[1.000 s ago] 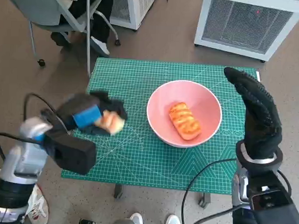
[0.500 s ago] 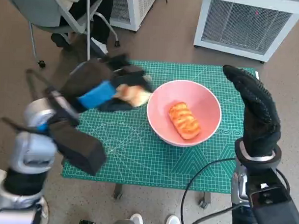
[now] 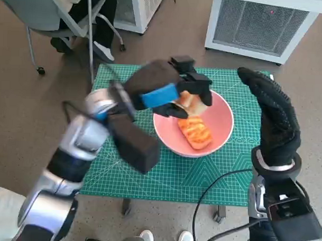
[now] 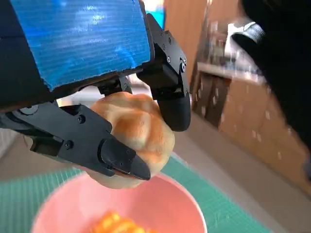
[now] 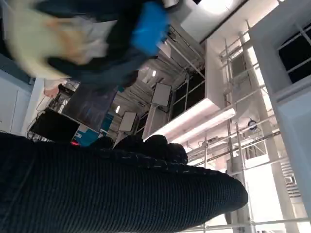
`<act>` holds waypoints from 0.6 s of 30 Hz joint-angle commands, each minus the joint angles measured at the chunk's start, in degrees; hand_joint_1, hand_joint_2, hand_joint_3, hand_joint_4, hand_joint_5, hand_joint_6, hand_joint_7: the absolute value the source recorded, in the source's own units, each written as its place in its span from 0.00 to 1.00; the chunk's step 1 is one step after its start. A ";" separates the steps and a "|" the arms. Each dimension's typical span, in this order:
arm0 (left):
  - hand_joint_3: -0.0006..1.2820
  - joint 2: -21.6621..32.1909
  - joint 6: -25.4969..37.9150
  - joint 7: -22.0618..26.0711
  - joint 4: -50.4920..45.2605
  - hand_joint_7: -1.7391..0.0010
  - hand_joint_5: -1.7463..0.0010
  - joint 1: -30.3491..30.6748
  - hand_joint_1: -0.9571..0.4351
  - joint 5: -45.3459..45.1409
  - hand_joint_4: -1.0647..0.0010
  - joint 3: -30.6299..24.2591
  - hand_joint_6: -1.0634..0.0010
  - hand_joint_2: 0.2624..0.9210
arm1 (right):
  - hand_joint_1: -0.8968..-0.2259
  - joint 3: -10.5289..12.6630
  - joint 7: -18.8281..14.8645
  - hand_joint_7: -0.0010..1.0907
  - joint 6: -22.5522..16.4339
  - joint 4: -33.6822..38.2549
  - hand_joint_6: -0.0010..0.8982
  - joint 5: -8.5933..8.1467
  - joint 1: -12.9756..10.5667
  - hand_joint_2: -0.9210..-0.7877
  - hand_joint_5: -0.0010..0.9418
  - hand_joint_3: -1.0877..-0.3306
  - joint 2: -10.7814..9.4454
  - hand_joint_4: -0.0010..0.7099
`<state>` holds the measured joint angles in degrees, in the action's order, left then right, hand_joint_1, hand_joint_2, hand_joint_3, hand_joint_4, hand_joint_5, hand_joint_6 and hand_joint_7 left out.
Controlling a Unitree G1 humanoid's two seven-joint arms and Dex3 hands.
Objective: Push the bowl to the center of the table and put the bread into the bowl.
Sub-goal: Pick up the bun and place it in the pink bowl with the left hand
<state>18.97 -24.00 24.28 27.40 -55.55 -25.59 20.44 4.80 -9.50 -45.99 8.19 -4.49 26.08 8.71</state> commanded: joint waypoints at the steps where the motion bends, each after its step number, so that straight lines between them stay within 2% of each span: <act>1: 0.14 -0.27 0.63 1.88 5.15 0.44 0.69 -2.87 0.58 -2.84 0.62 2.83 0.63 0.98 | 0.80 0.29 -0.15 0.80 0.46 -0.46 0.03 -0.55 -1.37 0.00 0.01 0.72 0.42 0.62; 2: 0.10 -0.26 0.92 2.30 5.74 0.60 0.80 -3.13 0.57 -3.36 0.65 3.32 0.65 0.99 | 0.80 0.40 -0.12 0.79 0.41 -0.53 0.04 -0.55 -1.47 0.00 0.01 0.72 0.51 0.62; 3: 0.07 -0.22 1.71 3.08 6.04 0.71 0.87 -3.31 0.55 -3.92 0.66 3.87 0.65 0.99 | 0.80 0.61 -0.01 0.78 0.39 -0.67 0.04 -0.46 -1.61 0.00 0.01 0.72 0.63 0.62; 6: 0.04 -0.16 5.08 6.09 5.90 0.87 0.96 -3.42 0.50 -4.77 0.76 4.85 0.70 1.00 | 0.81 1.16 0.33 0.76 0.41 -0.93 0.06 -0.12 -1.84 0.00 0.01 0.73 0.85 0.62; 10: 0.03 0.06 11.78 11.67 3.31 0.95 0.99 -3.05 0.45 -4.95 0.90 5.32 0.78 1.00 | 0.82 1.82 0.73 0.72 0.63 -1.42 0.09 0.40 -2.07 0.00 0.01 0.73 0.87 0.63; 13: 0.03 0.07 16.10 14.94 1.29 0.97 1.00 -2.77 0.43 -4.08 0.96 4.66 0.81 1.00 | 0.81 2.24 0.87 0.70 0.72 -1.37 0.10 0.50 -2.06 0.00 0.01 0.73 1.02 0.63; 18: 0.03 0.18 16.65 14.89 -0.67 0.99 1.00 -1.40 0.43 -1.29 0.99 2.17 0.83 1.00 | 0.81 2.79 0.77 0.67 0.82 -0.97 0.13 0.12 -1.85 0.00 0.01 0.74 1.40 0.64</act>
<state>18.91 -7.24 39.25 28.86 -57.31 -29.09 24.43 6.97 -8.97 -45.78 7.00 -4.32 25.35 9.29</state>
